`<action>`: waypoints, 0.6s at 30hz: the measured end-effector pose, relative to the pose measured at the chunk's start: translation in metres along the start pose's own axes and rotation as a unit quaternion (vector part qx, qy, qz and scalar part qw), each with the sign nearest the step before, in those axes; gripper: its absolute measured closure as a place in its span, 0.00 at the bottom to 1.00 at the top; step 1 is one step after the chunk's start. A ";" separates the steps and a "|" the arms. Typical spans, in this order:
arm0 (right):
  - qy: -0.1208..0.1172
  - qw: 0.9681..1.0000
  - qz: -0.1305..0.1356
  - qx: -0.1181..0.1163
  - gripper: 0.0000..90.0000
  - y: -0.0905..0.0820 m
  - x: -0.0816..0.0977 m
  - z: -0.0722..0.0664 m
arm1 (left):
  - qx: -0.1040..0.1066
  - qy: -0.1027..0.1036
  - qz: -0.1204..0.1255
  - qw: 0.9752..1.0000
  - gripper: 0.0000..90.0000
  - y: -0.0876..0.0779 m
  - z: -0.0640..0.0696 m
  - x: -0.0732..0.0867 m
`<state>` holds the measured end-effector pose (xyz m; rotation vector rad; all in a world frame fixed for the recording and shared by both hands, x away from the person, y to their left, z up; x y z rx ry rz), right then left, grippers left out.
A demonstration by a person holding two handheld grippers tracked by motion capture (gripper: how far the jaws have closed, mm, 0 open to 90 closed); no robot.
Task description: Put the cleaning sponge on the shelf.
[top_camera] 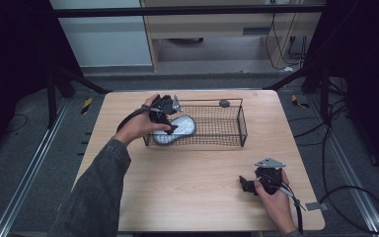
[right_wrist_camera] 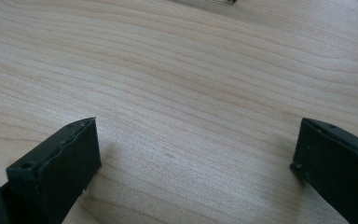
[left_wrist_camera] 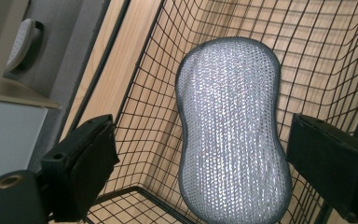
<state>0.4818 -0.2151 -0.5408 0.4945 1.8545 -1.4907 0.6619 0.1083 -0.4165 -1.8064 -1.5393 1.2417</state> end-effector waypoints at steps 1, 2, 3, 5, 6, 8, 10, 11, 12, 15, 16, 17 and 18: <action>0.002 1.000 -0.001 0.000 0.01 0.000 0.000 0.000 | 0.000 -0.003 0.002 1.000 0.10 -0.001 0.000 -0.001; 0.002 1.000 -0.001 0.000 0.01 0.000 0.000 0.000 | -0.001 0.001 0.005 1.000 0.10 -0.001 0.000 -0.001; 0.002 1.000 -0.001 0.000 0.01 0.000 0.000 0.000 | 0.001 0.002 0.003 1.000 0.11 -0.002 0.001 -0.002; 0.002 1.000 -0.001 0.000 0.01 0.000 0.000 0.000 | 0.002 -0.001 0.006 1.000 0.11 -0.004 0.003 -0.004; 0.002 1.000 -0.001 0.000 0.01 0.000 0.000 0.000 | 0.001 -0.003 0.009 1.000 0.11 -0.004 0.003 -0.004; 0.002 1.000 -0.001 0.000 0.01 0.000 0.000 0.000 | 0.000 -0.002 0.013 1.000 0.12 -0.007 0.004 -0.007; 0.001 1.000 -0.001 0.001 0.01 0.000 0.000 0.000 | 0.001 -0.007 0.011 1.000 0.12 -0.010 0.006 -0.010; 0.001 1.000 -0.001 0.001 0.01 0.000 0.000 0.000 | 0.000 -0.007 0.010 1.000 0.12 -0.011 0.007 -0.011; 0.001 1.000 -0.001 0.001 0.01 0.000 0.000 0.000 | -0.006 -0.007 0.008 1.000 0.11 -0.012 0.009 -0.013; 0.002 1.000 -0.001 0.000 0.01 0.000 0.000 0.000 | -0.010 -0.014 0.009 1.000 0.11 -0.015 0.013 -0.017; 0.001 1.000 -0.001 0.000 0.01 0.000 0.000 0.000 | -0.010 -0.011 0.010 1.000 0.10 -0.016 0.014 -0.019; 0.002 1.000 -0.001 0.000 0.01 0.000 0.000 0.000 | -0.011 -0.011 0.012 1.000 0.10 -0.016 0.017 -0.021; 0.002 1.000 -0.001 0.000 0.01 0.000 0.000 0.000 | -0.009 -0.011 0.011 1.000 0.09 -0.016 0.018 -0.021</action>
Point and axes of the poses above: each handheld gripper's, and its own axes: y roughly forward along the jaws, x roughly out of its underside, z roughly to its right, the point moved 4 cm from there along y, roughly forward along the jaws, and after that the axes turned 8 degrees about y, right-handed, at the moved point
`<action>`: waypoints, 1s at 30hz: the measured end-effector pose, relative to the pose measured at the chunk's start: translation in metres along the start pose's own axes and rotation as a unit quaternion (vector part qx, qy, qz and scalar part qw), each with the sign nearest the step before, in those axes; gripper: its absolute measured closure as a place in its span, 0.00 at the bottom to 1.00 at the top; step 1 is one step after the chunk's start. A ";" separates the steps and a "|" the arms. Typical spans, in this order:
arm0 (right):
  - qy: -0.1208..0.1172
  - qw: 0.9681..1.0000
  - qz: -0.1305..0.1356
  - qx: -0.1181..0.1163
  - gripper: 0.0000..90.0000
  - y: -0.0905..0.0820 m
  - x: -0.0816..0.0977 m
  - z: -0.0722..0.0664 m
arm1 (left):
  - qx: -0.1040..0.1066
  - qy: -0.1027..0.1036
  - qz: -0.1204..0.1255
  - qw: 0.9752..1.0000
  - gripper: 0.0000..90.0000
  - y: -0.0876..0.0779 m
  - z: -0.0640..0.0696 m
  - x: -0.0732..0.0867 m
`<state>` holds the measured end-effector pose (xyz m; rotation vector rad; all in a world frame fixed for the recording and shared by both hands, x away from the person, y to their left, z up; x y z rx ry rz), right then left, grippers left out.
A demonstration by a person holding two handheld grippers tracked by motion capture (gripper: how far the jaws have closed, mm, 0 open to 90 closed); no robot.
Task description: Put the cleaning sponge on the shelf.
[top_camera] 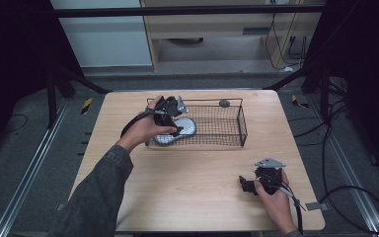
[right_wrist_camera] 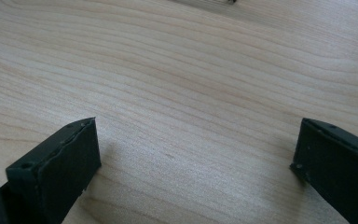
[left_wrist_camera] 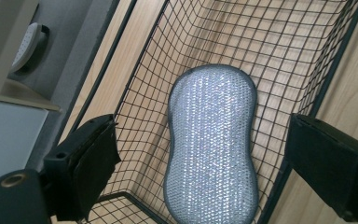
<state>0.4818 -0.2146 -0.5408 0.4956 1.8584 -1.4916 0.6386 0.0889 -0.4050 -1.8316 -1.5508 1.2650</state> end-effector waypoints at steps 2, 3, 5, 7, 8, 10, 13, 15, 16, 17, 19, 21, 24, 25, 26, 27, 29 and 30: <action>0.000 1.000 0.000 0.000 0.01 0.000 0.000 0.000 | 0.003 0.002 0.001 1.000 0.09 -0.001 0.004 -0.002; -0.001 1.000 0.000 0.000 0.01 0.000 0.000 0.000 | 0.003 0.003 0.001 1.000 0.09 -0.001 0.007 -0.003; -0.003 1.000 0.000 0.001 0.01 0.000 0.000 0.000 | -0.001 0.001 0.004 1.000 0.08 -0.002 0.009 -0.005; -0.001 1.000 0.000 0.000 0.01 0.000 0.000 0.000 | 0.000 -0.004 0.007 1.000 0.07 -0.004 0.012 -0.007; -0.002 1.000 0.000 0.000 0.01 0.000 0.000 0.000 | -0.001 -0.007 0.008 1.000 0.07 -0.004 0.013 -0.008; -0.002 1.000 0.000 0.001 0.01 0.000 0.000 0.000 | -0.006 -0.008 0.008 1.000 0.07 -0.006 0.014 -0.010; -0.001 1.000 0.001 0.001 0.01 0.000 0.000 0.000 | -0.013 -0.019 0.011 1.000 0.06 -0.008 0.015 -0.011; -0.001 1.000 0.001 0.001 0.01 0.000 0.000 0.000 | -0.012 -0.032 0.014 0.999 0.06 -0.009 0.017 -0.012; -0.001 1.000 0.001 0.001 0.01 0.000 0.000 0.000 | -0.012 -0.035 0.014 0.999 0.05 -0.009 0.018 -0.012; -0.001 1.000 0.001 0.001 0.01 0.000 0.000 0.000 | -0.012 -0.038 0.018 0.999 0.05 -0.009 0.019 -0.012; -0.002 1.000 0.000 0.001 0.01 0.000 0.000 0.000 | -0.014 -0.041 0.020 0.999 0.05 -0.009 0.021 -0.013; -0.002 1.000 0.001 0.001 0.01 0.000 0.000 0.000 | -0.010 -0.045 0.021 0.999 0.05 -0.010 0.024 -0.014; -0.002 1.000 0.000 0.002 0.01 0.000 0.000 0.000 | 0.012 -0.061 0.036 0.997 0.04 -0.011 0.028 -0.016; -0.002 1.000 0.001 0.002 0.01 0.000 0.000 0.000 | 0.017 -0.069 0.044 0.997 0.04 -0.012 0.029 -0.017; -0.002 1.000 0.000 0.001 0.01 0.000 0.000 0.000 | 0.014 -0.076 0.046 0.996 0.04 -0.013 0.030 -0.018; -0.002 1.000 0.000 0.002 0.01 0.000 0.000 0.000 | 0.012 -0.077 0.045 0.996 0.04 -0.014 0.031 -0.018; -0.002 1.000 0.000 0.001 0.01 0.000 0.000 0.000 | 0.010 -0.079 0.043 0.996 0.04 -0.015 0.035 -0.018; -0.002 1.000 0.001 0.002 0.01 0.000 0.000 0.000 | 0.008 -0.078 0.043 0.996 0.04 -0.015 0.035 -0.018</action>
Point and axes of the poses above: each handheld gripper's, and its own axes: y roughly forward along the jaws, x roughly out of its underside, z roughly to its right, the point moved 4 cm from there along y, roughly forward along the jaws, and after that the axes turned 8 degrees about y, right-handed, at the moved point
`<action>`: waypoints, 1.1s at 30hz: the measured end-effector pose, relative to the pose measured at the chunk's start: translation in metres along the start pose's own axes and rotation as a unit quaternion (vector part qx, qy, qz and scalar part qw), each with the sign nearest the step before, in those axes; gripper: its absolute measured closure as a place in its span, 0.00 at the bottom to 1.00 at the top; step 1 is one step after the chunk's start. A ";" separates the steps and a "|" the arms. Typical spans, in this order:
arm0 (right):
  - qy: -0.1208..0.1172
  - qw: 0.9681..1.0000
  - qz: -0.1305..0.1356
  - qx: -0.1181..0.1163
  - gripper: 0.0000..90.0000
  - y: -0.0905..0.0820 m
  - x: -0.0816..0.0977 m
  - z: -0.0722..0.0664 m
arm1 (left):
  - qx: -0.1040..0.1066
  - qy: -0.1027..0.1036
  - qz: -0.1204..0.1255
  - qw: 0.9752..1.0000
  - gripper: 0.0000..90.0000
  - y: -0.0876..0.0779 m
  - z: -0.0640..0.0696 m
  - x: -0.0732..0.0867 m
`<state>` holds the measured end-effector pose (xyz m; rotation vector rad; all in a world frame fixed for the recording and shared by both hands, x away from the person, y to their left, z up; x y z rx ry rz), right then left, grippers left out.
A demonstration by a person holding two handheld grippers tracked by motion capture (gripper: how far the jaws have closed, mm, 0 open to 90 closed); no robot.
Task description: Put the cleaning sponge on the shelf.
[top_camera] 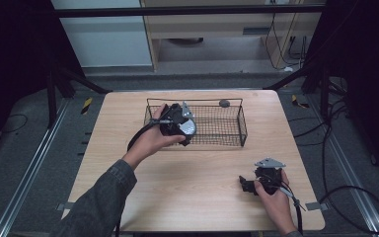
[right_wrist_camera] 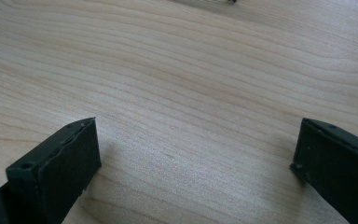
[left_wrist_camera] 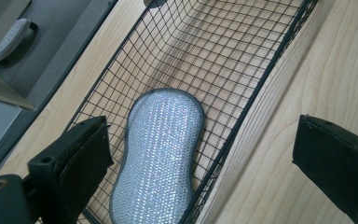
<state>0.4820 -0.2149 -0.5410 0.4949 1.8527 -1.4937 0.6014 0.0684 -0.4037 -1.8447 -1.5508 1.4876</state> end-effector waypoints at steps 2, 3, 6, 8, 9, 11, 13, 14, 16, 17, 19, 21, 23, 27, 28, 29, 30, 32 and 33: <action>0.000 1.000 0.000 0.000 0.01 0.000 0.000 0.000 | -0.007 0.000 0.000 1.000 0.04 0.000 0.005 0.002; 0.000 1.000 0.000 0.000 0.01 0.000 0.000 0.000 | -0.007 -0.001 0.000 1.000 0.04 -0.001 0.007 0.002; 0.000 1.000 0.000 0.000 0.01 0.000 0.000 0.000 | -0.009 -0.006 0.008 1.000 0.04 -0.003 0.014 0.004; 0.000 1.000 0.000 0.000 0.01 0.000 0.000 0.000 | -0.009 -0.004 0.012 1.000 0.04 -0.004 0.019 0.004; -0.001 1.000 0.000 0.000 0.01 0.000 0.000 0.000 | -0.009 -0.004 0.015 1.000 0.04 -0.005 0.021 0.004; 0.000 1.000 0.000 0.000 0.01 0.000 0.000 0.000 | -0.007 -0.003 0.018 1.000 0.04 -0.006 0.026 0.004; -0.001 1.000 0.000 0.000 0.01 0.000 0.000 0.000 | -0.007 -0.001 0.024 1.000 0.04 -0.007 0.030 0.004; 0.000 1.000 0.000 0.000 0.01 0.000 0.000 0.000 | -0.007 0.001 0.026 1.000 0.04 -0.008 0.032 0.004; 0.000 1.000 0.000 0.000 0.01 0.000 0.000 0.000 | -0.009 0.005 0.027 1.000 0.04 -0.009 0.036 0.003; 0.000 1.000 0.000 0.000 0.01 0.000 0.000 0.000 | -0.012 0.010 0.024 1.000 0.04 -0.010 0.039 0.004; 0.000 1.000 0.000 0.000 0.01 0.000 0.000 0.000 | -0.007 0.008 0.027 1.000 0.04 -0.010 0.044 0.004; 0.000 1.000 0.000 0.000 0.01 0.000 0.000 0.000 | -0.006 0.011 0.028 1.000 0.04 -0.010 0.048 0.005; 0.000 1.000 0.000 0.000 0.01 0.000 0.000 0.000 | -0.003 0.010 0.030 0.999 0.04 -0.010 0.052 0.006; 0.000 1.000 0.000 0.000 0.01 0.000 0.000 0.000 | 0.002 0.008 0.038 0.999 0.04 -0.009 0.060 0.009; -0.001 1.000 0.000 0.000 0.01 0.000 0.000 0.000 | 0.003 0.009 0.039 0.999 0.04 -0.008 0.062 0.010; 0.000 1.000 0.000 0.000 0.01 0.000 0.000 0.000 | 0.004 0.006 0.041 0.999 0.04 -0.007 0.064 0.011; 0.000 1.000 0.000 0.000 0.01 0.000 0.000 0.000 | 0.005 0.006 0.041 0.999 0.04 -0.007 0.065 0.012; 0.000 1.000 0.000 0.000 0.01 0.000 0.000 0.000 | 0.004 0.008 0.044 0.999 0.04 -0.006 0.070 0.014; 0.000 1.000 0.000 0.000 0.01 0.000 0.000 0.000 | 0.003 0.012 0.042 0.999 0.04 -0.006 0.072 0.015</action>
Point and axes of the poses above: each handheld gripper's, and its own axes: y roughly forward along the jaws, x roughly out of its underside, z roughly to its right, the point moved 4 cm from there along y, roughly forward along the jaws, and after that the axes turned 8 degrees about y, right-handed, at the moved point
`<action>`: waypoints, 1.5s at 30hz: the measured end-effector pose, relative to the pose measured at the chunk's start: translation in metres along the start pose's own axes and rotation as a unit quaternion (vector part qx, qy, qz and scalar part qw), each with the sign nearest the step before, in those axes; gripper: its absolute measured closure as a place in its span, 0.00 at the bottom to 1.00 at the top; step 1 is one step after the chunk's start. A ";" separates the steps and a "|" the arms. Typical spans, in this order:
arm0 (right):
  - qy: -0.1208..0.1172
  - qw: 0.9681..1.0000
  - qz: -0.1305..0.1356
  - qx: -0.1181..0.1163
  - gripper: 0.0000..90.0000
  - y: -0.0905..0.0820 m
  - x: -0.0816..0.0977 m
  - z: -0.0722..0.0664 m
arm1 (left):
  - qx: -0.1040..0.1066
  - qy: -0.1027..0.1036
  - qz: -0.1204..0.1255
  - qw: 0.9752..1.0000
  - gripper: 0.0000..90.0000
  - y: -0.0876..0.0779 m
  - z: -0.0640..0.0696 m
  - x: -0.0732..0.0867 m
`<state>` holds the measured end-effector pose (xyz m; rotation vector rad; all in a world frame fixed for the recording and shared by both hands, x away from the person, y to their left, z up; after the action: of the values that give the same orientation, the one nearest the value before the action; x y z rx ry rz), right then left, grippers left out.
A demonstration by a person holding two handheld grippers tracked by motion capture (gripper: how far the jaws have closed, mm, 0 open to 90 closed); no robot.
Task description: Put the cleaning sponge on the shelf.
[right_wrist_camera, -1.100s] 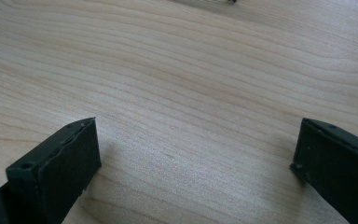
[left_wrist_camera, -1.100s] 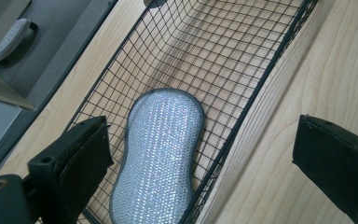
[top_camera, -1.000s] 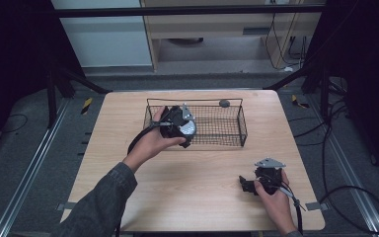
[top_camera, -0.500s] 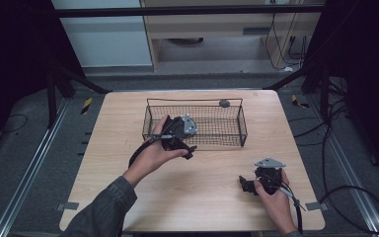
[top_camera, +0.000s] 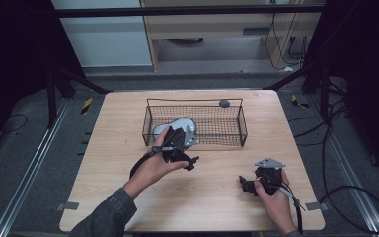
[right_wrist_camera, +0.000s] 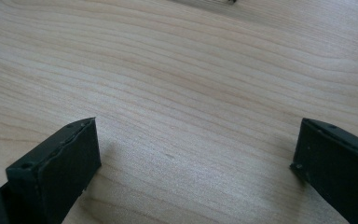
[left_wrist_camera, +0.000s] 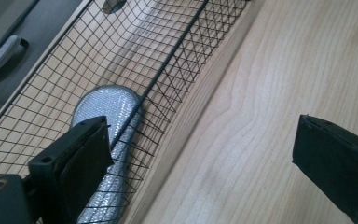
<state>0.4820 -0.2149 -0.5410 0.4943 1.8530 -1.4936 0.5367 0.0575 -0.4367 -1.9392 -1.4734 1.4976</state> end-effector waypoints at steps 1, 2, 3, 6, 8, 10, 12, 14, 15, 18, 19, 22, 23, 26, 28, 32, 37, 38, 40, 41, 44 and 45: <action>0.000 1.000 0.000 0.000 0.01 0.000 0.000 0.000 | 0.001 -0.002 0.003 1.000 0.04 0.001 0.003 0.001; 0.000 1.000 0.000 0.000 0.01 0.000 0.000 0.000 | 0.003 -0.002 0.004 1.000 0.04 0.001 0.005 0.002; 0.000 1.000 0.000 0.000 0.01 0.000 0.000 0.000 | 0.004 -0.002 0.005 1.000 0.04 0.001 0.007 0.002; 0.000 1.000 0.000 0.000 0.01 0.000 0.000 0.000 | 0.009 -0.002 0.009 1.000 0.04 0.001 0.014 0.004; 0.000 1.000 0.000 0.000 0.01 0.000 0.000 0.000 | 0.009 0.000 0.007 1.000 0.04 0.000 0.018 0.005; 0.000 1.000 0.000 0.000 0.01 0.000 0.000 0.000 | 0.011 -0.001 0.010 1.000 0.04 0.000 0.022 0.005; 0.000 1.000 0.000 0.000 0.01 0.000 0.000 0.000 | 0.014 -0.002 0.011 1.000 0.04 -0.001 0.025 0.007; 0.000 1.000 0.000 0.000 0.01 0.000 0.000 0.000 | 0.016 -0.005 0.011 1.000 0.04 -0.001 0.028 0.008; 0.000 1.000 0.000 0.000 0.01 0.000 0.000 0.000 | 0.016 -0.007 0.013 1.000 0.04 -0.001 0.029 0.009; 0.000 1.000 0.000 0.000 0.01 0.000 0.000 0.000 | 0.017 -0.013 0.014 1.000 0.04 -0.002 0.032 0.014; 0.000 1.000 0.000 0.000 0.01 0.000 0.000 0.000 | 0.018 -0.014 0.013 1.000 0.04 -0.003 0.033 0.016; 0.000 1.000 0.000 0.000 0.01 0.000 0.000 0.000 | 0.011 -0.016 0.010 1.000 0.04 -0.007 0.034 0.024; 0.000 1.000 0.000 0.000 0.01 0.000 0.000 0.000 | 0.012 -0.022 0.010 1.000 0.04 -0.010 0.034 0.027; 0.000 1.000 0.000 0.000 0.01 0.000 0.000 0.000 | 0.008 -0.034 0.009 0.999 0.04 -0.015 0.035 0.038; 0.000 1.000 0.000 0.000 0.01 0.000 0.000 0.000 | 0.007 -0.045 0.009 0.999 0.04 -0.019 0.036 0.046; 0.001 1.000 0.000 0.000 0.01 0.000 0.000 0.000 | -0.002 -0.073 0.008 0.997 0.04 -0.026 0.033 0.066; 0.003 1.000 -0.001 -0.001 0.01 -0.001 0.000 -0.001 | -0.014 -0.113 0.004 0.993 0.04 -0.034 0.028 0.091; 0.002 1.000 -0.001 -0.001 0.01 -0.001 0.000 -0.001 | -0.018 -0.119 0.002 0.993 0.04 -0.036 0.026 0.096; 0.003 1.000 -0.001 -0.001 0.01 -0.001 0.000 -0.001 | -0.025 -0.129 -0.006 0.991 0.04 -0.040 0.021 0.108; 0.002 1.000 0.000 -0.001 0.01 -0.001 0.000 -0.001 | -0.026 -0.134 -0.009 0.991 0.04 -0.042 0.018 0.112; 0.003 1.000 -0.001 -0.001 0.01 -0.001 0.000 -0.001 | -0.037 -0.149 -0.012 0.988 0.04 -0.046 0.011 0.125; 0.003 1.000 -0.001 -0.001 0.01 -0.001 0.000 -0.001 | -0.038 -0.155 -0.014 0.987 0.04 -0.046 0.009 0.129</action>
<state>0.4811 -0.2144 -0.5407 0.4971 1.8590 -1.4925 0.4964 0.1821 -0.4786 -1.7772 -1.6976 1.8195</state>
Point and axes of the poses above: each handheld gripper's, and its own axes: y roughly forward along the jaws, x roughly out of its underside, z roughly to its right, the point moved 4 cm from there along y, roughly forward along the jaws, and after that the axes turned 8 degrees about y, right-handed, at the moved point
